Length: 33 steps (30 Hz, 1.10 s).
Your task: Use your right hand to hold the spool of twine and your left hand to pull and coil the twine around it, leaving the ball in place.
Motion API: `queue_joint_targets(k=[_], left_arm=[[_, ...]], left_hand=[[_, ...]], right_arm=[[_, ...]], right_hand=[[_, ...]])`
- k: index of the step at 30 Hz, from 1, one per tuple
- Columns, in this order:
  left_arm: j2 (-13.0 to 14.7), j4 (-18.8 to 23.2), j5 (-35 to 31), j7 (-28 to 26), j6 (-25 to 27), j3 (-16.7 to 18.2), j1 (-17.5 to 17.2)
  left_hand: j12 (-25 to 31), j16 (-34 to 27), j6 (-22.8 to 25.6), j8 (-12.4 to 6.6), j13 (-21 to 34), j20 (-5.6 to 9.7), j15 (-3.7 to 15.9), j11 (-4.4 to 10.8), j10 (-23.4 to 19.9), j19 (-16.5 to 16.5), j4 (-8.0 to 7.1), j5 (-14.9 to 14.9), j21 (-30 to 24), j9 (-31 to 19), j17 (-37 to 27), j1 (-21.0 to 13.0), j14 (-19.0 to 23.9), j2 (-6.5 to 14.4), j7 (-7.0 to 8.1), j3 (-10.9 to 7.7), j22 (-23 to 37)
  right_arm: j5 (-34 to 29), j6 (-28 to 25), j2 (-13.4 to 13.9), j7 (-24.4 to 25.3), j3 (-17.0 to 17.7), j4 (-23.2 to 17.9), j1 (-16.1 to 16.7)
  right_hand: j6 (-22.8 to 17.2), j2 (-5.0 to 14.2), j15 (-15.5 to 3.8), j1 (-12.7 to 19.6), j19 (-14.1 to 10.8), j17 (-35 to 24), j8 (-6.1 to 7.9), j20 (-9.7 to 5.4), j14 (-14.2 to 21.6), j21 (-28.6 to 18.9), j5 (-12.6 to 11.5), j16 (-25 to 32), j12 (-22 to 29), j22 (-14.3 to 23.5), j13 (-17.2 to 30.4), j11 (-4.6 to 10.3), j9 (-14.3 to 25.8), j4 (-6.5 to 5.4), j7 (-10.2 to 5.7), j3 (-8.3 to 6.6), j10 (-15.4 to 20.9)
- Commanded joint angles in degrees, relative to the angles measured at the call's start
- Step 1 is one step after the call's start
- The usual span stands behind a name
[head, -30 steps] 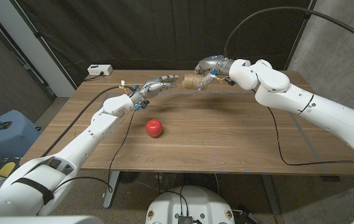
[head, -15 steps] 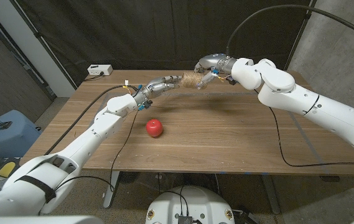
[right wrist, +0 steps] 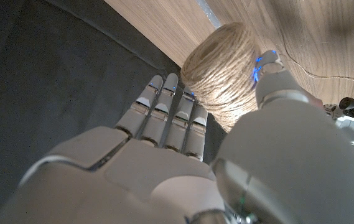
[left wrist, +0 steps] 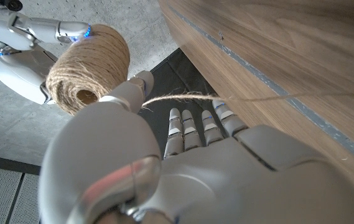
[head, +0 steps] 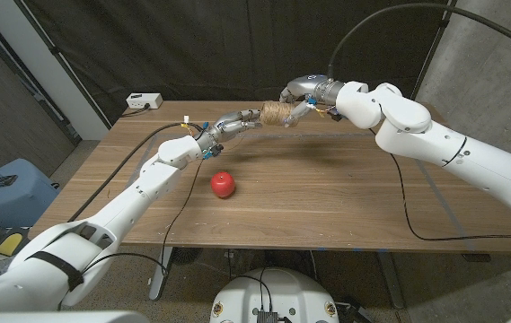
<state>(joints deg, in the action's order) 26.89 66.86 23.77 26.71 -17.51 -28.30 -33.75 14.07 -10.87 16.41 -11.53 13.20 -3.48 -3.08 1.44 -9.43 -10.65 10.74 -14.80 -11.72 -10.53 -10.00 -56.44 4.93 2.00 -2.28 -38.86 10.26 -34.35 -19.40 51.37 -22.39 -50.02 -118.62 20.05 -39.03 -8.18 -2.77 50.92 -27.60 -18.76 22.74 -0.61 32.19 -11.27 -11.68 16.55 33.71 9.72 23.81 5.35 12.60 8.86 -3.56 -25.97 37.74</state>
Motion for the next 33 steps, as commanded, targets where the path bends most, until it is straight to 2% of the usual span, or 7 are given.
queue_joint_targets(k=[1,18,29,33], left_arm=[[-0.38,-0.29,0.01,0.04,0.24,-0.89,0.28],[-2.01,-3.33,-0.38,0.56,-1.08,-1.87,1.95],[-2.98,-3.54,-1.31,-0.97,-1.35,-2.76,1.93],[-3.33,-3.19,-1.24,-1.33,-1.15,-2.97,1.73]], left_hand=[[0.45,-0.38,0.53,-0.49,0.29,-0.23,0.23,0.18,-0.82,-0.54,-0.08,0.07,-0.45,-0.17,-0.12,-0.96,0.60,0.23,0.03,0.29,0.24],[0.67,-0.32,1.86,-0.74,0.43,-0.14,0.35,0.33,-1.52,-0.82,-0.25,0.04,-0.56,-0.19,-0.13,-2.43,1.03,0.43,-0.11,0.81,0.28],[1.26,-0.68,4.76,-1.36,0.66,-0.38,0.98,0.91,-3.25,-1.45,-0.44,-0.24,-0.82,-0.22,-0.15,-4.31,2.81,1.56,-0.01,1.39,0.35],[1.60,-0.94,6.06,-1.54,0.83,-0.64,1.13,1.13,-4.16,-1.50,-0.70,-0.46,-0.85,-0.25,-0.21,-5.19,3.91,2.82,-0.15,1.57,0.40]], right_arm=[[1.12,2.27,-0.48,0.12,0.41,0.65,-1.03],[2.43,3.63,-1.52,0.91,0.94,1.33,-2.05],[1.82,5.30,-2.19,1.24,0.57,2.78,-3.84],[0.99,5.73,-2.47,1.45,0.23,3.27,-4.40]], right_hand=[[-3.59,1.68,-9.65,1.75,-0.75,-0.19,0.22,0.06,0.51,-0.35,-0.52,0.21,0.32,0.30,0.29,3.80,0.30,0.04,-3.31,0.07,4.55],[-3.86,1.76,-9.57,1.88,-0.87,-0.35,0.21,0.16,0.94,-0.31,-0.45,0.14,0.38,0.31,0.36,3.82,0.21,-0.02,-3.31,0.25,4.92],[-3.81,1.87,-9.60,1.98,-0.97,-0.46,0.11,0.27,1.16,-0.29,-0.42,0.06,0.33,0.31,0.26,3.84,0.18,-0.06,-3.35,0.35,5.17],[-4.23,1.93,-9.62,2.02,-0.98,-0.50,0.25,0.28,1.33,-0.27,-0.41,0.08,0.34,0.31,0.25,3.99,0.16,-0.08,-3.34,0.37,5.27]])
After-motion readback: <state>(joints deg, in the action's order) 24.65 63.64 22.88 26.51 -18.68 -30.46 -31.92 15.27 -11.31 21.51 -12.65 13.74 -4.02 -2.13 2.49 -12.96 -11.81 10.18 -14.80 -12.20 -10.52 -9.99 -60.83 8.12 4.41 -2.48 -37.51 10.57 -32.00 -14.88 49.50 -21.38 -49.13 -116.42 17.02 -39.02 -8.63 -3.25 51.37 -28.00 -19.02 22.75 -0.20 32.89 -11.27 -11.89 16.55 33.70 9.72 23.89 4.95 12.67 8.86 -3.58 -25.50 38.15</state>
